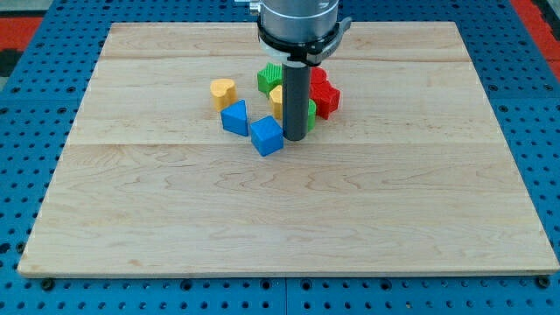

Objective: Move the green circle towards the right bottom

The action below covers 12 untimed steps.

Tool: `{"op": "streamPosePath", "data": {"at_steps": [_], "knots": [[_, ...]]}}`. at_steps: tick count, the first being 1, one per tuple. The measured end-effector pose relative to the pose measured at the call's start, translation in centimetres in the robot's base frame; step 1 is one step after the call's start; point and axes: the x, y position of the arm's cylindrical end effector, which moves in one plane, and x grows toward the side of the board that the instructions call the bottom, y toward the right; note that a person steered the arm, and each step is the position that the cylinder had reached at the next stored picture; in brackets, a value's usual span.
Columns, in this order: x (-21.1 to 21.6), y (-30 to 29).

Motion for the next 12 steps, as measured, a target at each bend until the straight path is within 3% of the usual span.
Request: {"op": "streamPosePath", "data": {"at_steps": [4, 6, 7, 10, 12], "knots": [[-0.9, -4.8], [-5.1, -6.8], [-5.6, -3.7], [-1.2, 3.8], [-0.1, 12.4]]}}
